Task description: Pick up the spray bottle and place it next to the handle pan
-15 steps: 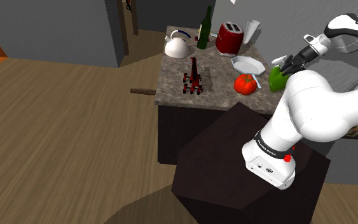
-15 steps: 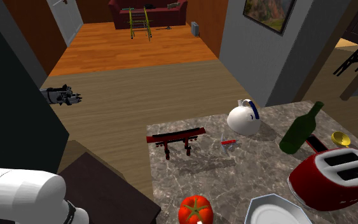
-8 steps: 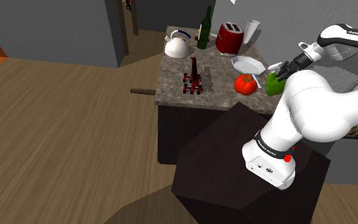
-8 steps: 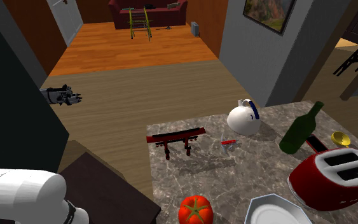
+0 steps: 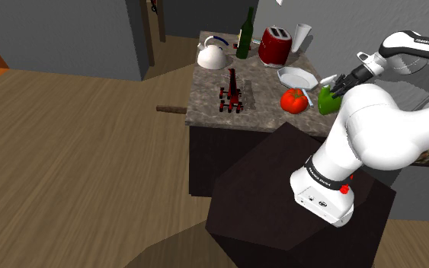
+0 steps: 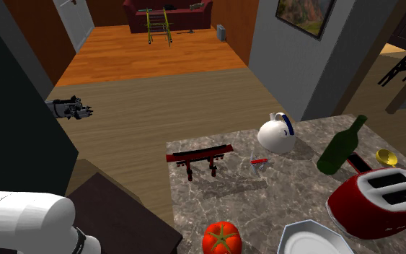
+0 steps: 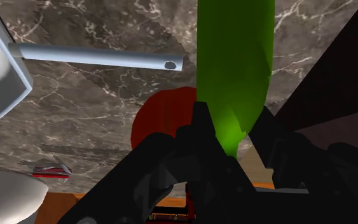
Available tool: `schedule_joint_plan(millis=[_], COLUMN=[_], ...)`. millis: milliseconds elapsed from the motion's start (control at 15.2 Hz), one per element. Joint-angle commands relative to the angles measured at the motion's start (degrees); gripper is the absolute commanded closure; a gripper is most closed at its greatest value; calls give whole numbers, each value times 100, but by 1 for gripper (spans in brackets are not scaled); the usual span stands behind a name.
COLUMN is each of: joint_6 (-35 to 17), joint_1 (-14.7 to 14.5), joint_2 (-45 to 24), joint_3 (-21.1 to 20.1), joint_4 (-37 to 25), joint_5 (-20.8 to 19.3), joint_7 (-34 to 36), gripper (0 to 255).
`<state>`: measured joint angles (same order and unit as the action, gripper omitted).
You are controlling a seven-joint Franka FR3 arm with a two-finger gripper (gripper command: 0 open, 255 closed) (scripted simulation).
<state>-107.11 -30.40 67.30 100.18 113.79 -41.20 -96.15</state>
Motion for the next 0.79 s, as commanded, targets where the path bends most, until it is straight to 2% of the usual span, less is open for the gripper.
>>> schedule_joint_plan(millis=[0,330,594,726], joint_6=[2,22,585,611], joint_1=[34,5,61,66], joint_2=[13,15,-160,-114], joint_3=[69,62,-273,-298], joint_4=[10,-29,-490,-495], joint_5=[-19,-11,299,256], joint_7=[0,4,-168,-141], gripper=[0,0,0,0])
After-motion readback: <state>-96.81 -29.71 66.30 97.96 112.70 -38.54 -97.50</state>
